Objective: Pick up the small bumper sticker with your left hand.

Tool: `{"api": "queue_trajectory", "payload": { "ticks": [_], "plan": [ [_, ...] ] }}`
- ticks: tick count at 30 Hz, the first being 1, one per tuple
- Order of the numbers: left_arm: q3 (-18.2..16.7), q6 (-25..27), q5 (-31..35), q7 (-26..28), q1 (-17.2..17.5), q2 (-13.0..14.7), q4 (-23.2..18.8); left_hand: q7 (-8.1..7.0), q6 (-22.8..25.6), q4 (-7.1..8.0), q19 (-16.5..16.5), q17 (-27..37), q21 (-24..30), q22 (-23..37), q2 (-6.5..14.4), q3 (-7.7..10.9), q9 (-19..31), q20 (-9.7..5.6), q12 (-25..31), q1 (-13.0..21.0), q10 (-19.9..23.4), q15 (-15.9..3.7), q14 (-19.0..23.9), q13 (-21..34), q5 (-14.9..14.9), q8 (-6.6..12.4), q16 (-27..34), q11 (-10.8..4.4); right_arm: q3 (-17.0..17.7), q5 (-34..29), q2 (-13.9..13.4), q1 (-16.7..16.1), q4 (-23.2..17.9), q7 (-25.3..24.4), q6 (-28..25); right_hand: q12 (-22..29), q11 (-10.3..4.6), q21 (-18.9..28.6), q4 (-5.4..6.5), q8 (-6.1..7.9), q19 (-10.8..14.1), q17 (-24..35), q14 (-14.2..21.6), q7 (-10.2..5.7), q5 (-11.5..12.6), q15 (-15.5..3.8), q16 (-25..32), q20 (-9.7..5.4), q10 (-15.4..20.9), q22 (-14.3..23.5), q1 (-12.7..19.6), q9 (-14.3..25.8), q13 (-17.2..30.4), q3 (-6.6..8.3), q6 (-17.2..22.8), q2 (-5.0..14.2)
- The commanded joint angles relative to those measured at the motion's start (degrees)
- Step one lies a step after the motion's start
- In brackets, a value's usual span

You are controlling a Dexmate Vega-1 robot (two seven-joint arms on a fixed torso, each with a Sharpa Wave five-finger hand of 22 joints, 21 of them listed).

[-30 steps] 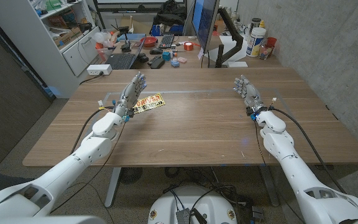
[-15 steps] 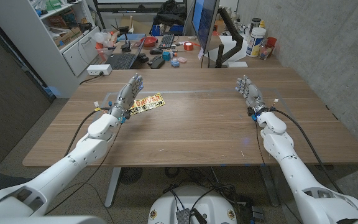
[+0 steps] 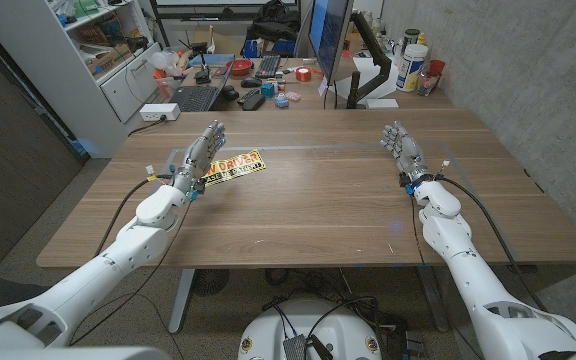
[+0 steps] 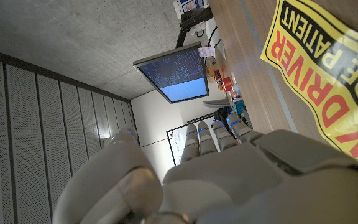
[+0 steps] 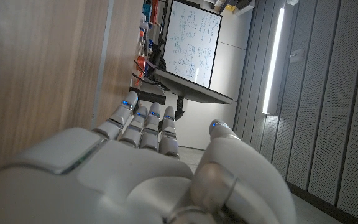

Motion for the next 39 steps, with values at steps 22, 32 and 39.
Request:
{"api": "queue_trajectory", "payload": {
  "ticks": [22,32,39],
  "plan": [
    [-1.46,-4.41,4.27,4.2,3.5,2.48,-1.76,-0.13,1.19,-0.55,0.38,0.04,-0.71,0.29,0.45,0.04,0.29,-1.88,0.38,0.41,0.73,-0.03,1.02,-0.26,0.53,0.55,0.1,-0.09,0.63,0.36,0.92,-0.74,0.03,-0.55,1.61,-0.27,0.02,-0.42,-0.64,0.18,1.11,-0.13,1.28,-0.39,0.2,-0.14,-0.13,-0.68,1.04,0.2,0.1,-0.55,-0.21,0.23,0.68,0.92],
    [-1.91,-6.64,7.04,6.54,3.88,2.58,-0.94,-0.26,1.68,-0.7,0.72,0.02,-0.92,0.28,0.66,0.06,0.3,-1.95,0.6,0.69,1.54,-0.14,1.55,-0.35,0.65,0.64,0.19,-0.46,0.43,0.2,1.04,-0.86,-0.12,-0.91,1.88,-0.33,-0.01,-0.56,-0.71,0.19,1.32,-0.15,1.43,-0.37,0.19,-0.16,-0.17,-0.61,1.33,0.21,0.05,-0.73,-0.26,0.18,0.78,0.91],
    [-1.89,-10.64,9.92,8.41,2.79,0.48,2.63,-0.49,3.26,-1.01,1.66,-0.01,-1.13,0.27,1.07,0.18,0.31,-2.15,0.96,1.29,2.92,-0.43,2.84,-0.46,0.91,1.05,0.45,-1.0,0.37,0.11,1.04,-0.79,0.03,-1.15,2.16,-0.36,0.06,-0.68,-0.76,0.2,1.44,-0.16,1.52,-0.36,0.18,-0.15,-0.2,-0.61,1.58,0.21,0.01,-0.86,-0.29,0.15,0.86,0.91]
  ]
}}
